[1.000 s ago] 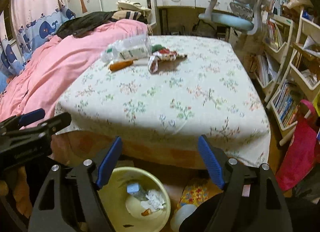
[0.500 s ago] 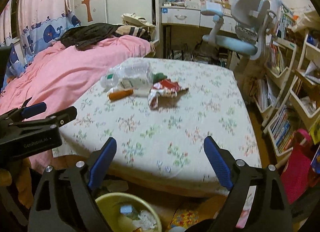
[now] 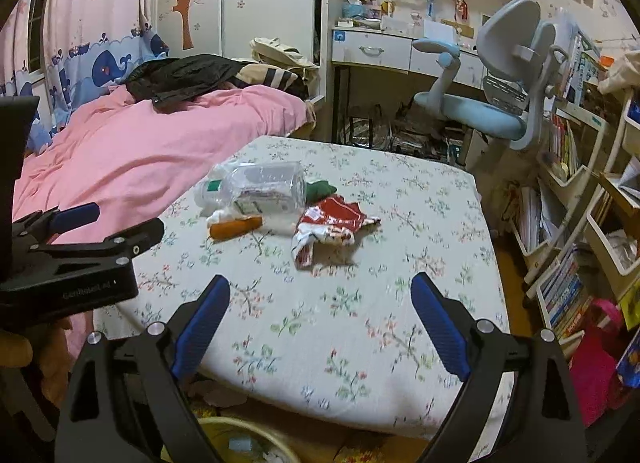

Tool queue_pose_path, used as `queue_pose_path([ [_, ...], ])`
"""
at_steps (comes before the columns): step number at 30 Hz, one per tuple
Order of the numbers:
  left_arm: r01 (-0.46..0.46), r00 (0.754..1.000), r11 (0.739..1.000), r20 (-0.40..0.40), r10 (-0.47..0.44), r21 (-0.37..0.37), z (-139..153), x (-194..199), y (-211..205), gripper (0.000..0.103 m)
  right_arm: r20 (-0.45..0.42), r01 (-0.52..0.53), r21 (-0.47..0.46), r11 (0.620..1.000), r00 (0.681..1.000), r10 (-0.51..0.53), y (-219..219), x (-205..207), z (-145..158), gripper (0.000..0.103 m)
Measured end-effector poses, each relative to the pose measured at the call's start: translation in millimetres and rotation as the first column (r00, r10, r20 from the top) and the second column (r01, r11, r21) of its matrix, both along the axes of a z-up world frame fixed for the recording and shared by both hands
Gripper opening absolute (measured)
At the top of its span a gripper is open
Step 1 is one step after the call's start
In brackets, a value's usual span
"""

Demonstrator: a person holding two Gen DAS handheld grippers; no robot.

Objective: Collect trash
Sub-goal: 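Move both grippers back to the table toward the red snack bag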

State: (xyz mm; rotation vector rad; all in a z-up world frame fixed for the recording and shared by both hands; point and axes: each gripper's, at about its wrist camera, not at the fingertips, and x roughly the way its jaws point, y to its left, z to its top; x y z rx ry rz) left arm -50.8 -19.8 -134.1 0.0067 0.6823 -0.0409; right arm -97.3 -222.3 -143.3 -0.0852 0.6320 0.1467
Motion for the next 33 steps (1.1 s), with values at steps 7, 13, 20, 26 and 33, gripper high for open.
queue_pose_path([
  [7,-0.038,0.999,0.999,-0.017,0.038,-0.002,-6.3,37.6,6.2,0.095,0.007,-0.007,-0.015,1.000,1.000,0.007,-1.0,28.2,-0.5,0.089],
  [13,-0.054,0.997,0.998,-0.062,0.052,-0.023,-20.0,50.4,11.3,0.095,-0.042,0.008,0.039,0.999,0.999,-0.006,-3.7,39.2,-11.9,0.089],
  [20,-0.054,0.995,0.998,-0.080,0.051,-0.044,-24.7,58.8,13.9,0.095,-0.056,0.008,0.033,0.999,0.998,-0.006,-3.1,45.7,-13.0,0.090],
  [26,-0.050,0.995,0.997,-0.094,0.045,-0.053,-29.3,61.8,14.0,0.095,-0.069,0.001,0.031,1.000,0.998,0.001,-1.7,48.1,-14.9,0.090],
  [33,-0.006,0.990,1.000,-0.141,0.004,-0.017,-39.6,78.1,5.5,0.095,-0.134,0.004,0.046,0.999,0.991,0.002,-7.5,73.3,-22.0,0.090],
])
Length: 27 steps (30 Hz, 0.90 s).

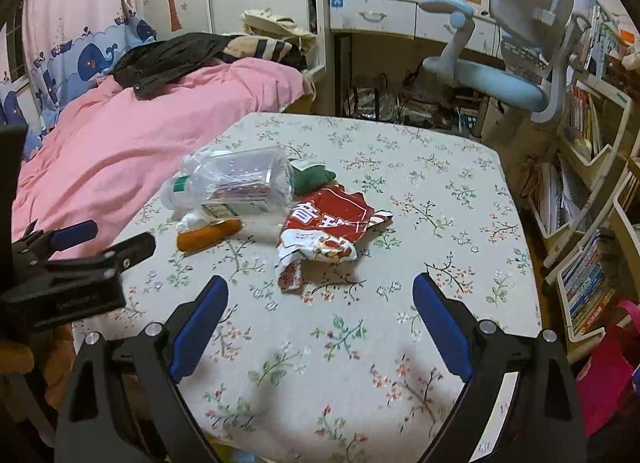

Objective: Collect trash
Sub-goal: 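Move both grippers back to the table toward the red snack bag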

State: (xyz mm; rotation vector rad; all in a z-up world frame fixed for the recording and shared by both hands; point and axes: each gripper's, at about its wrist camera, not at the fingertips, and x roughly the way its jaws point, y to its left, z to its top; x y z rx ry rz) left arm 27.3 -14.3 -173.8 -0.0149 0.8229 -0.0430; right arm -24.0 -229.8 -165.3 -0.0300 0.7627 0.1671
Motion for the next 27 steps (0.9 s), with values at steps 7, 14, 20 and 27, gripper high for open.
queue_pose_path([
  [7,0.028,0.998,1.000,-0.059,-0.028,-0.005,-10.7,27.0,3.0,0.090,-0.072,-0.005,0.025,1.000,0.997,0.007,-2.3,33.0,-16.1,0.090],
  [14,0.093,0.986,0.994,-0.131,-0.099,-0.056,-29.2,49.4,-4.0,0.074,-0.118,-0.018,0.049,0.999,0.993,0.024,0.7,48.8,-30.2,0.090],
  [20,0.125,0.986,0.986,-0.095,-0.136,-0.111,-32.4,63.4,-5.2,0.073,-0.140,-0.045,0.033,0.998,0.989,0.049,7.5,69.7,-43.1,0.070],
  [27,0.157,0.972,0.971,-0.148,-0.185,-0.180,-51.4,85.4,-11.8,0.074,-0.192,-0.069,0.083,0.994,0.978,0.084,-5.2,75.8,-46.3,0.042],
])
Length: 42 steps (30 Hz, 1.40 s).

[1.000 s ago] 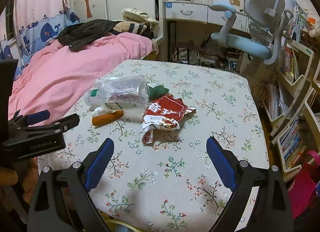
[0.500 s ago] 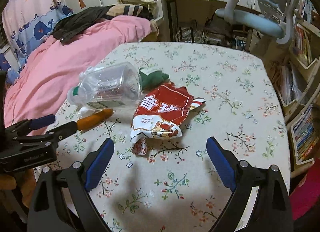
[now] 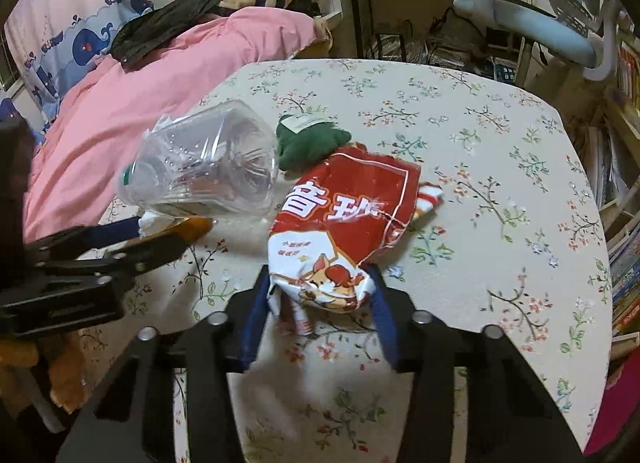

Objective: Collect trash
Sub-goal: 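Move both grippers back to the table toward the red snack bag, then grasp the red snack bag with the right gripper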

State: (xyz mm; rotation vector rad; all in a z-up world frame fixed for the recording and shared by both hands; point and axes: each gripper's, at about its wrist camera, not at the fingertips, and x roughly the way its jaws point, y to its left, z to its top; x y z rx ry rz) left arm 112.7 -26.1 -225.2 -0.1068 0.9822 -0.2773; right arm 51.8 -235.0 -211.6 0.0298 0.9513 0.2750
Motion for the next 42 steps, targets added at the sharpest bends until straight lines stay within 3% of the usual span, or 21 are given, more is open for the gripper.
queue_pose_path([
  [4,0.080,0.995,0.989,-0.042,-0.086,-0.126,0.6,-1.4,-5.3,0.074,-0.022,0.028,0.026,0.999,0.999,-0.028,-20.8,-5.1,3.5,0.039],
  [7,0.139,0.988,0.975,-0.045,-0.149,-0.176,6.7,-5.4,-8.7,0.074,-0.070,0.052,0.085,0.995,0.996,-0.046,-40.5,-10.2,6.3,0.038],
  [10,0.151,0.987,0.976,-0.023,-0.157,-0.156,18.3,-13.5,-6.9,0.074,-0.116,0.036,0.109,0.993,0.993,-0.023,-50.1,-18.7,8.7,0.043],
  [13,0.135,0.990,0.986,-0.027,-0.138,-0.096,20.1,-18.2,-3.5,0.074,-0.124,0.054,0.079,0.995,0.991,-0.044,-55.9,-27.0,8.5,0.057],
  [18,0.182,0.983,0.972,-0.009,-0.185,-0.147,27.8,-21.6,1.5,0.074,0.008,0.074,0.038,0.997,0.997,-0.075,-54.2,-33.1,25.1,0.067],
  [23,0.223,0.974,0.967,-0.019,-0.227,-0.124,15.6,-15.8,-19.0,0.074,0.047,0.033,0.073,0.997,0.998,-0.036,-43.2,-25.0,26.7,0.067],
  [25,0.206,0.978,0.975,-0.023,-0.208,-0.083,9.5,-11.4,-23.3,0.074,0.030,0.028,0.077,0.997,0.999,-0.030,-38.6,-18.5,21.4,0.067],
  [29,0.177,0.983,0.981,-0.042,-0.181,-0.084,0.1,-2.9,-21.5,0.073,0.021,0.016,0.068,0.998,1.000,-0.017,-32.8,-13.8,17.9,0.067],
  [32,0.170,0.985,0.985,-0.025,-0.171,-0.036,-0.6,-1.7,-26.1,0.064,0.003,0.025,0.042,0.999,1.000,-0.025,-30.7,-11.1,13.9,0.067],
  [34,0.163,0.987,0.987,-0.014,-0.163,0.010,-1.7,-0.8,-29.7,0.039,-0.013,0.032,0.021,0.999,0.999,-0.032,-30.5,-8.3,9.6,0.067],
  [35,0.157,0.988,0.987,-0.009,-0.157,0.043,-1.6,-0.5,-31.0,0.035,-0.021,0.036,0.003,0.999,0.999,-0.036,-30.4,-7.2,6.9,0.066],
  [37,0.158,0.987,0.985,-0.012,-0.157,0.071,-1.0,0.1,-31.0,0.018,-0.040,0.035,-0.028,0.999,0.999,-0.037,-30.7,-7.3,1.4,0.058],
  [40,0.168,0.985,0.984,-0.043,-0.165,0.054,0.5,-2.1,-25.8,0.016,-0.057,0.025,-0.017,1.000,0.998,-0.026,-31.9,-8.0,-1.9,0.052],
  [42,0.178,0.982,0.982,-0.074,-0.173,0.057,2.5,-9.6,-22.8,0.016,-0.058,0.014,-0.004,1.000,0.998,-0.014,-32.3,-11.1,1.2,0.042],
])
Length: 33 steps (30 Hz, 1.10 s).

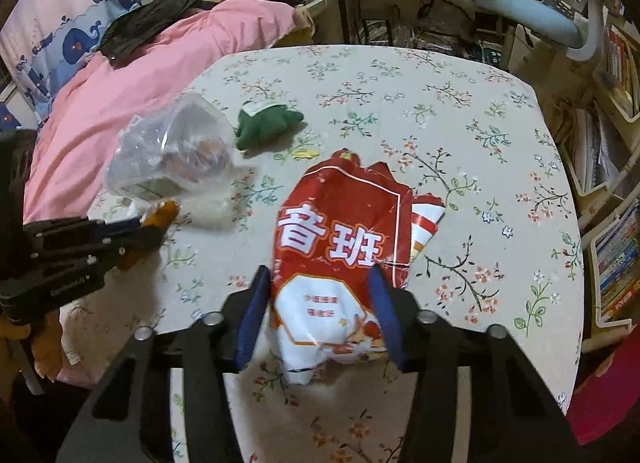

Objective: Collect trash
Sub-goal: 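Grasp the red snack bag with the right gripper, then grasp the orange stick with the left gripper while the right gripper lifts the snack bag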

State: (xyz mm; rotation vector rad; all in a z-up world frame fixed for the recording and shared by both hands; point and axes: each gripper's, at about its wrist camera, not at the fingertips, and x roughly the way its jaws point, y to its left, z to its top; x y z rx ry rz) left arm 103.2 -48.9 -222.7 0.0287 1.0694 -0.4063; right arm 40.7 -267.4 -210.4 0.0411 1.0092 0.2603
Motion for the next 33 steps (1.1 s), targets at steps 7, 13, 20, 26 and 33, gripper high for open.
queue_pose_path([
  [7,0.081,0.995,0.996,-0.065,-0.079,0.023,4.8,-38.1,1.2,0.041,-0.017,-0.032,0.042,0.999,0.999,0.033,-2.4,-24.3,9.0,0.033],
  [13,0.064,0.998,0.997,-0.024,-0.063,0.036,6.5,-48.3,-2.4,0.051,-0.010,-0.026,0.049,0.998,1.000,0.026,-0.7,-29.5,8.3,0.041],
  [20,0.019,1.000,0.998,0.021,-0.020,0.060,6.2,-43.9,-9.2,0.051,0.002,-0.013,-0.021,1.000,1.000,0.013,5.8,-27.1,2.6,0.059],
  [26,0.056,0.998,0.994,0.016,-0.058,0.098,1.9,-41.3,-14.9,0.016,-0.016,-0.016,-0.055,0.998,1.000,0.015,6.2,-23.1,-7.0,0.055],
  [33,0.036,0.998,0.997,0.054,-0.040,0.070,16.9,-48.4,-9.3,0.014,0.014,0.008,0.037,0.999,1.000,-0.008,-0.8,-30.0,5.8,0.023],
])
